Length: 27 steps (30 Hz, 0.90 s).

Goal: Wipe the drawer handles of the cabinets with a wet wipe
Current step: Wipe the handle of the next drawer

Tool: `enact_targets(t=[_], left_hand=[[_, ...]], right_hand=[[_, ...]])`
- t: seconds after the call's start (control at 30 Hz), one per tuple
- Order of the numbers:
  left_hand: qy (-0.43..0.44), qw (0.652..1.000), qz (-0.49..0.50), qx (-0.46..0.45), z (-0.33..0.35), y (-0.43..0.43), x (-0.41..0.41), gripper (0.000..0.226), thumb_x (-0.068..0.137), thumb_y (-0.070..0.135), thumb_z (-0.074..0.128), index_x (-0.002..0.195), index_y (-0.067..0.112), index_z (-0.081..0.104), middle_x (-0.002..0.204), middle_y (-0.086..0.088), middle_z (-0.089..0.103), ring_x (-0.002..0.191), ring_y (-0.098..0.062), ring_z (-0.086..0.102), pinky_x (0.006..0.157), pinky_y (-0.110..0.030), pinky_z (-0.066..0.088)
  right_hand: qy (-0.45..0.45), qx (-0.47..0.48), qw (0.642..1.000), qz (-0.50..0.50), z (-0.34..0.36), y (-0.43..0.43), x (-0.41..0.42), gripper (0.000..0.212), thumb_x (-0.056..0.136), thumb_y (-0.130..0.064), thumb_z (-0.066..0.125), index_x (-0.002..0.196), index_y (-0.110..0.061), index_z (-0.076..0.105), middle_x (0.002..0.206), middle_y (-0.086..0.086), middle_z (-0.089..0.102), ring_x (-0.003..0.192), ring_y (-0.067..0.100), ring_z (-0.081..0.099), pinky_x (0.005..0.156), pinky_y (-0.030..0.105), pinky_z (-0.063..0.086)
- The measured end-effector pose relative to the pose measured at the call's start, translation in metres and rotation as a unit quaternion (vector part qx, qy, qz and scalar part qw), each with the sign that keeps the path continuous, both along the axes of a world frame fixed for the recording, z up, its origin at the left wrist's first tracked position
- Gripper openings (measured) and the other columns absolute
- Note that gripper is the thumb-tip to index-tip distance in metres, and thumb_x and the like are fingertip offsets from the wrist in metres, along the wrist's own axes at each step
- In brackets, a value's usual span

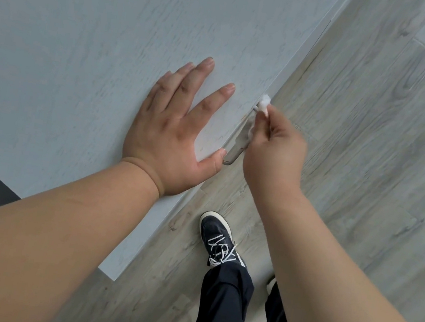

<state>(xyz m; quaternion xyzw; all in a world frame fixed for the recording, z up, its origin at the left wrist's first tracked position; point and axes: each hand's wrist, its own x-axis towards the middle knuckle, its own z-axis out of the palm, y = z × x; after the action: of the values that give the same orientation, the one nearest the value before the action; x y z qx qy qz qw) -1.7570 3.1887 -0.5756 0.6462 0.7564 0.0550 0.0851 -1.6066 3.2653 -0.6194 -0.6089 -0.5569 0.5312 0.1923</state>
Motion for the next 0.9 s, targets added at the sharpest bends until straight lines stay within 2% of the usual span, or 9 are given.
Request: enact_targets(t=[0.17,0.3,0.4,0.5,0.53,0.6,0.67,0.73,0.9], left_hand=[[0.002,1.000,-0.001,0.001,0.001,0.001,0.000,0.084,0.081,0.051,0.064,0.158,0.023,0.042,0.168,-0.015,0.028,0.153,-0.038,0.028,0.123,-0.057,0.026],[0.000,1.000,0.000,-0.004,0.000,0.001,0.000,0.084,0.082,0.051,0.063,0.158,0.024,0.041,0.169,-0.014,0.027,0.154,-0.038,0.027,0.123,-0.057,0.025],[0.000,1.000,0.000,-0.002,0.000,0.000,-0.001,0.084,0.081,0.051,0.063,0.158,0.024,0.042,0.169,-0.015,0.028,0.154,-0.038,0.027,0.123,-0.057,0.025],[-0.001,1.000,-0.001,-0.001,0.000,0.000,0.000,0.084,0.081,0.050,0.064,0.158,0.024,0.042,0.168,-0.015,0.028,0.154,-0.038,0.027,0.123,-0.057,0.026],[-0.001,1.000,0.000,-0.003,0.001,0.000,0.000,0.085,0.081,0.051,0.064,0.158,0.024,0.041,0.169,-0.015,0.028,0.154,-0.038,0.027,0.123,-0.057,0.025],[-0.002,1.000,0.000,-0.007,0.001,0.001,0.000,0.085,0.081,0.051,0.064,0.158,0.024,0.041,0.169,-0.014,0.027,0.154,-0.038,0.026,0.123,-0.057,0.025],[-0.002,1.000,0.000,-0.008,0.001,0.001,0.000,0.084,0.082,0.051,0.064,0.158,0.024,0.041,0.169,-0.015,0.027,0.154,-0.038,0.026,0.123,-0.057,0.025],[-0.001,1.000,0.001,-0.004,0.001,0.000,0.000,0.084,0.082,0.050,0.064,0.158,0.024,0.041,0.169,-0.014,0.027,0.154,-0.038,0.026,0.123,-0.057,0.025],[0.005,1.000,-0.002,-0.003,0.000,0.001,0.000,0.085,0.080,0.051,0.064,0.158,0.024,0.042,0.169,-0.014,0.027,0.154,-0.037,0.026,0.124,-0.055,0.025]], right_hand=[[-0.048,0.051,0.997,0.033,-0.002,0.007,0.006,0.023,0.104,-0.035,0.056,0.096,-0.020,0.072,0.069,-0.008,0.065,0.068,0.016,0.063,0.065,0.038,0.054],[-0.134,0.144,0.973,0.125,-0.001,0.018,0.014,0.028,0.101,-0.029,0.059,0.080,-0.012,0.065,0.062,-0.001,0.053,0.062,0.029,0.054,0.054,0.035,0.037],[-0.159,0.245,0.945,0.147,-0.006,0.020,0.010,0.029,0.095,-0.018,0.063,0.068,-0.014,0.055,0.062,-0.005,0.044,0.058,0.024,0.045,0.052,0.031,0.028],[-0.126,0.288,0.942,0.116,-0.007,0.012,0.013,0.015,0.093,-0.016,0.067,0.079,-0.013,0.071,0.077,-0.004,0.069,0.068,0.022,0.063,0.056,0.032,0.046],[-0.104,0.266,0.954,0.096,-0.004,0.012,0.013,0.012,0.094,-0.018,0.068,0.084,-0.016,0.075,0.081,-0.004,0.073,0.073,0.019,0.066,0.060,0.032,0.050],[-0.040,0.113,0.992,0.033,-0.001,0.013,0.009,0.011,0.097,-0.025,0.068,0.089,-0.025,0.076,0.077,-0.008,0.073,0.072,0.011,0.067,0.065,0.032,0.054],[-0.002,0.016,1.000,0.002,-0.002,0.013,0.006,0.013,0.099,-0.033,0.065,0.089,-0.032,0.073,0.074,-0.010,0.071,0.073,0.009,0.068,0.070,0.036,0.058],[-0.004,0.007,1.000,0.004,-0.002,0.013,0.004,0.019,0.101,-0.039,0.060,0.089,-0.028,0.071,0.073,-0.006,0.070,0.072,0.017,0.069,0.068,0.045,0.060],[-0.047,-0.038,0.998,0.032,-0.005,0.022,-0.001,0.048,0.103,-0.048,0.043,0.077,-0.011,0.059,0.069,0.012,0.062,0.069,0.035,0.063,0.063,0.053,0.058]])
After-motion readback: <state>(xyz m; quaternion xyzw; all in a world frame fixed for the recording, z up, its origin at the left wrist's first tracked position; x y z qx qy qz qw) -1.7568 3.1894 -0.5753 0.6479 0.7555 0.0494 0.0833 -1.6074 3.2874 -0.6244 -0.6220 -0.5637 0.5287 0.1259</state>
